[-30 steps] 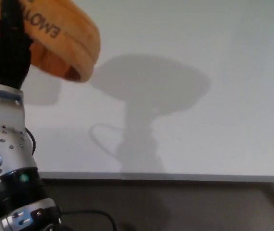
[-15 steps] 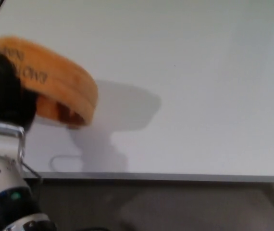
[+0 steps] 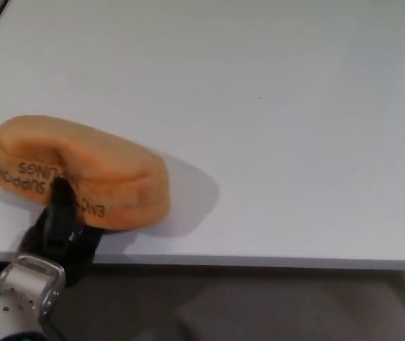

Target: A soft plate is kept in the center of the table close to the robot and the robot uses its left hand to pick up the plate, turns it upside down and places it back on the table

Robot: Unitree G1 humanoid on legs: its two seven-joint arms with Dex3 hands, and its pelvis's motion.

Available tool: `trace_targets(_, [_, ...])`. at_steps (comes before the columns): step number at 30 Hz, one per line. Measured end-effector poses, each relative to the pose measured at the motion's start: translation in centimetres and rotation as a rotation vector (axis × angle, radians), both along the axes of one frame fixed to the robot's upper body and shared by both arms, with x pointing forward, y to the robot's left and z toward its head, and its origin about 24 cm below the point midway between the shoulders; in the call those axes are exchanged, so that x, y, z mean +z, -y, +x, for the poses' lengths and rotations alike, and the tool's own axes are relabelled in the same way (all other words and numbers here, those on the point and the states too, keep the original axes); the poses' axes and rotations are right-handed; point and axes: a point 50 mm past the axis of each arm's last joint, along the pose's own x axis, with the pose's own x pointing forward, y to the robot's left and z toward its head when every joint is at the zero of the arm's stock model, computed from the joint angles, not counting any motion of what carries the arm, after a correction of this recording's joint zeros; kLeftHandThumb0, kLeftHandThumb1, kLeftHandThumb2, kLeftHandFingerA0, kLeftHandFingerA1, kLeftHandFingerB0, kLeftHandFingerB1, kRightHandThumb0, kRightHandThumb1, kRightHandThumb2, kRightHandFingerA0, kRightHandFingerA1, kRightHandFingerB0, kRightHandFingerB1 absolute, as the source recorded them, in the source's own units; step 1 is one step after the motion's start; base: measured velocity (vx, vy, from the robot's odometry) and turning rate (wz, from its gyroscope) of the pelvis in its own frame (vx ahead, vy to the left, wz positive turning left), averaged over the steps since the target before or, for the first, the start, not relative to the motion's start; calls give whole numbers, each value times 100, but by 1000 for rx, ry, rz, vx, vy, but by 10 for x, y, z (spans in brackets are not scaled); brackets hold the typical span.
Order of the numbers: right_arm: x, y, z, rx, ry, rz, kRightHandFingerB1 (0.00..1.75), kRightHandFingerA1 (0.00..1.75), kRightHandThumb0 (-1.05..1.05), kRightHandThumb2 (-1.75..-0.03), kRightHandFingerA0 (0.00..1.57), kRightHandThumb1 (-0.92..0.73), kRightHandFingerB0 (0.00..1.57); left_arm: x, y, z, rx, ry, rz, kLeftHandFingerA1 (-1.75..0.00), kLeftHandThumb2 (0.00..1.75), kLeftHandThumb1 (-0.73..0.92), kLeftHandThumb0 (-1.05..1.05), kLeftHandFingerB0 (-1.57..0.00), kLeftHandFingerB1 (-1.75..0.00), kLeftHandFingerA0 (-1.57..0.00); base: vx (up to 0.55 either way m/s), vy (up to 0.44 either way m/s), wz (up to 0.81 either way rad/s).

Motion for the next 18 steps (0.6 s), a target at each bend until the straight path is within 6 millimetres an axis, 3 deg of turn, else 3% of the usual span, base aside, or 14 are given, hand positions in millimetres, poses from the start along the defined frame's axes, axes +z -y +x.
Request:
trace_targets(1, [1, 0, 0, -3, 4, 8, 34, 57, -87, -110, 21, -75, 4, 0, 1, -1, -17, -6, 4, -175, 63, 74, -41, -61, -152, -102, 0, 0, 0])
trace_targets(2, [1, 1, 1, -6, 5, 15, 29, 52, -85, -68, 26, -91, 12, -1, 3, -1, -32, -12, 6, -175, 63, 75, -41, -60, -148, -101, 0, 0, 0])
trace_targets(5, [2, 3, 1, -18, 6, 34, 30, 52, -85, -68, 24, -91, 12, -4, 6, -5, -74, -39, 4, -175, 62, 74, -41, -61, -144, -102, 0, 0, 0])
trace_targets(6, [2, 3, 1, -23, 7, 42, 29, 52, -85, -67, 25, -91, 12, -6, 7, -6, -86, -50, -1, -175, 63, 75, -42, -59, -156, -102, 0, 0, 0])
trace_targets(7, [3, 4, 1, -26, 8, 47, 39, 58, -84, -109, 23, -72, 6, -8, 8, -8, -97, -59, -6, -175, 63, 75, -42, -60, -151, -102, 0, 0, 0])
trace_targets(8, [3, 4, 1, -30, 8, 51, 39, 58, -84, -109, 23, -72, 6, -10, 10, -10, -113, -70, -10, -175, 63, 75, -42, -60, -151, -102, 0, 0, 0])
trace_targets(9, [3, 5, 1, -33, 8, 56, 30, 52, -85, -68, 26, -91, 12, -11, 11, -10, -126, -78, -9, -175, 63, 77, -43, -61, -159, -103, 0, 0, 0])
trace_targets(14, [5, 6, 2, -42, 15, 78, 28, 51, -85, -68, 26, -91, 10, -14, 17, -13, -178, -105, -9, -175, 63, 76, -40, -57, -158, -102, 0, 0, 0])
trace_targets(17, [5, 6, 2, -43, 16, 86, 30, 53, -85, -68, 25, -91, 11, -13, 21, -13, -203, -109, 1, -175, 64, 76, -43, -63, -153, -103, 0, 0, 0])
trace_targets(18, [6, 6, 2, -42, 16, 89, 30, 53, -85, -68, 25, -91, 11, -13, 22, -12, -211, -110, 5, -175, 63, 76, -41, -61, -160, -101, 0, 0, 0])
